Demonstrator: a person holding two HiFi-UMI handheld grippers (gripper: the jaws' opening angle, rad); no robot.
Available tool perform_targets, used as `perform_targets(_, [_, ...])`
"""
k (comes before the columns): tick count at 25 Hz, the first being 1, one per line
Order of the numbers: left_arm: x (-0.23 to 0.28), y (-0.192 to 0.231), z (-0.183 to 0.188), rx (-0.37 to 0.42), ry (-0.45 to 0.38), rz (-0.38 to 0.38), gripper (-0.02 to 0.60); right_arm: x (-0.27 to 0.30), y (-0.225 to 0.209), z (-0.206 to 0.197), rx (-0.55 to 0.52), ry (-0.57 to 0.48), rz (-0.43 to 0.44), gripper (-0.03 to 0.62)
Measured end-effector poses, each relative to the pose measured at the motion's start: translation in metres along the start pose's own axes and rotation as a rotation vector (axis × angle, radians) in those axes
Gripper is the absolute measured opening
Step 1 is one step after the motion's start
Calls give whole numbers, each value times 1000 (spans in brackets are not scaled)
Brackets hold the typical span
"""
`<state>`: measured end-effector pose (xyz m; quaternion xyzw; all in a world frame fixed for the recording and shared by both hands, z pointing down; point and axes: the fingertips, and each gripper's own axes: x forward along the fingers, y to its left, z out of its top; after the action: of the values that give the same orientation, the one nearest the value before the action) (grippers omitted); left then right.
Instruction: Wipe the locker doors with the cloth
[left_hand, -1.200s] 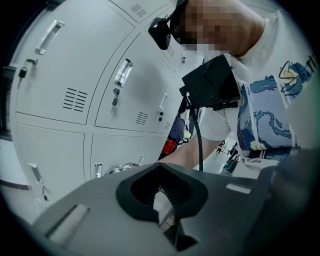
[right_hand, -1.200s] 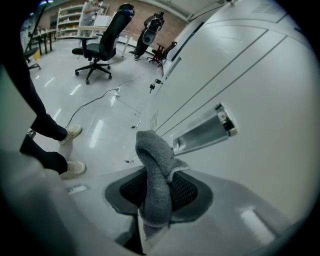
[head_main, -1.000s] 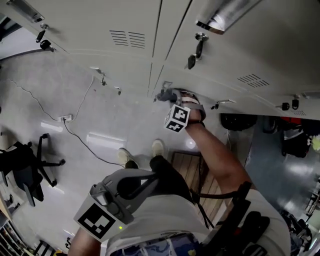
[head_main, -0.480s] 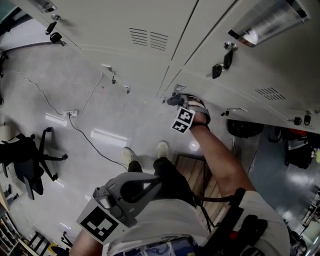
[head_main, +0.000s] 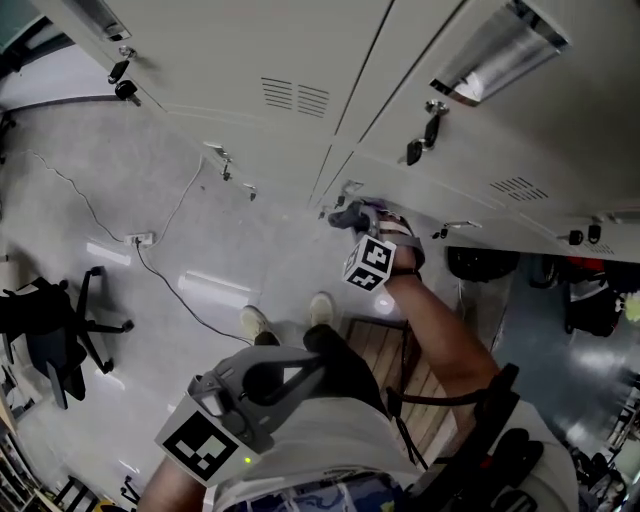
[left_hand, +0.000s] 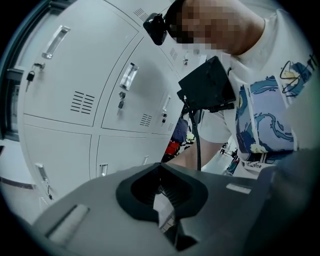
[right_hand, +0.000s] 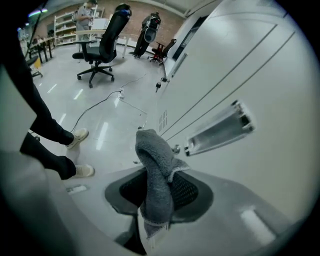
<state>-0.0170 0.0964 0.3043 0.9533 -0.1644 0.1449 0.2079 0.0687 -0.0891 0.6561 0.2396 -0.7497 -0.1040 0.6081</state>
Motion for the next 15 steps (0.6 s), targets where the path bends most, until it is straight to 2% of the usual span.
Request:
perform_targets(9, [-4, -17, 26, 84, -30, -65, 3, -153, -68, 44, 10, -134, -173, 114])
perform_targets(15, [-8, -26, 32, 106, -34, -77, 3, -207, -108, 72, -18, -175, -270, 114])
